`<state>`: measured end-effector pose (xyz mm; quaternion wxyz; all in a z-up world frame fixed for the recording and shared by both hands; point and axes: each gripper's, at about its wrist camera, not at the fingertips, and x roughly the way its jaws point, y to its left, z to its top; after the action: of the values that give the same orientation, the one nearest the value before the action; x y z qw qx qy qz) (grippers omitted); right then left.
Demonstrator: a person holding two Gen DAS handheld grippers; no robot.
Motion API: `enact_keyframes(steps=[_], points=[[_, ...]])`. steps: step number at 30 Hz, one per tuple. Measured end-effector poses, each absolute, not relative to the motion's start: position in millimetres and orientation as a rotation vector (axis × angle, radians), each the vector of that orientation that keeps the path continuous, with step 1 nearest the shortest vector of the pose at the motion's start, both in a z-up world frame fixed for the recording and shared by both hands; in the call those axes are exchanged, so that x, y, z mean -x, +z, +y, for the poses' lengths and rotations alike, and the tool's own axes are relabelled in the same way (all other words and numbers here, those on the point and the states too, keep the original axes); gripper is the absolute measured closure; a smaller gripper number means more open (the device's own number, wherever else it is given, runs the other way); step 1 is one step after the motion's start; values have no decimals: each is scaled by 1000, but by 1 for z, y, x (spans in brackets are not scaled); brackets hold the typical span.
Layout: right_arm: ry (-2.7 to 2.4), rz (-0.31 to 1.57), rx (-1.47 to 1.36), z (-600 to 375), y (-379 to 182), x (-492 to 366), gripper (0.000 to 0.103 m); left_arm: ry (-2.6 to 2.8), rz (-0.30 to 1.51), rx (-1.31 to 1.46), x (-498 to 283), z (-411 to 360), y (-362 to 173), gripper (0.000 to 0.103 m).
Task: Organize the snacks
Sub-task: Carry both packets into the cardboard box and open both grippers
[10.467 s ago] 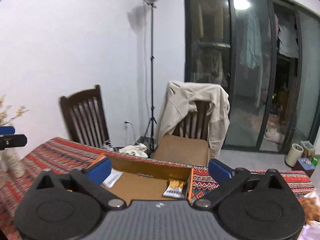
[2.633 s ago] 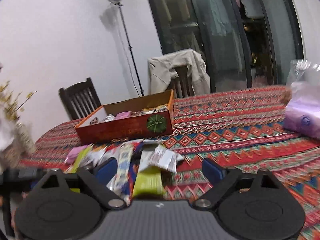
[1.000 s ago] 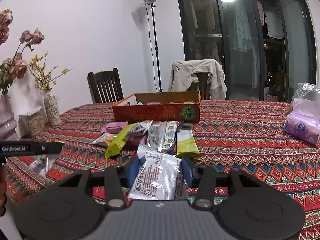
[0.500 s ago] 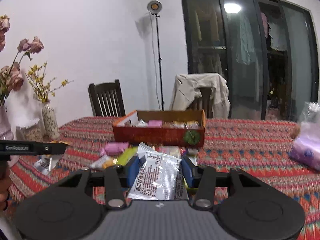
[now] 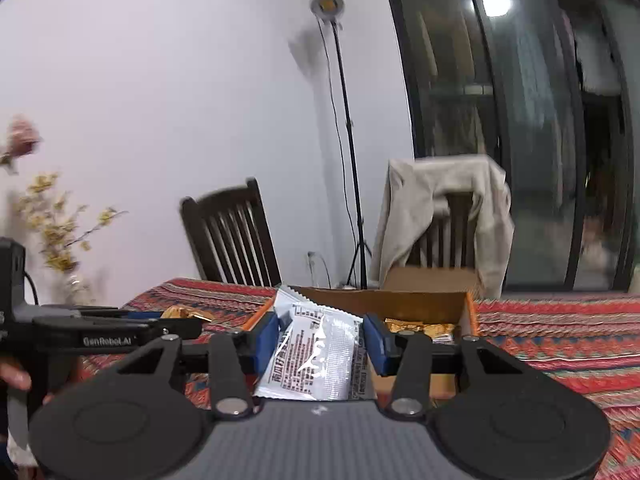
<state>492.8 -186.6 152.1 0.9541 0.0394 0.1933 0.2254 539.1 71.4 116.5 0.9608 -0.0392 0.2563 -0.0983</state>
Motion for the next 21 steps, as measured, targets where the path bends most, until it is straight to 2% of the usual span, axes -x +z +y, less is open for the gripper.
enact_keyframes(steps=[8, 15, 16, 17, 18, 21], points=[[385, 648, -105, -139, 107, -681, 57, -154, 700, 99, -660, 79, 67, 60], [323, 816, -26, -86, 49, -778, 56, -126, 755, 92, -696, 82, 40, 53], [317, 825, -12, -81, 42, -784, 55, -125, 745, 97, -698, 83, 40, 50], [308, 834, -5, -77, 37, -788, 49, -122, 740, 98, -698, 84, 40, 45], [299, 840, -6, -75, 32, -788, 42, -131, 740, 100, -698, 85, 41, 45], [309, 830, -25, -76, 32, -785, 39, -141, 739, 85, -694, 85, 47, 44]])
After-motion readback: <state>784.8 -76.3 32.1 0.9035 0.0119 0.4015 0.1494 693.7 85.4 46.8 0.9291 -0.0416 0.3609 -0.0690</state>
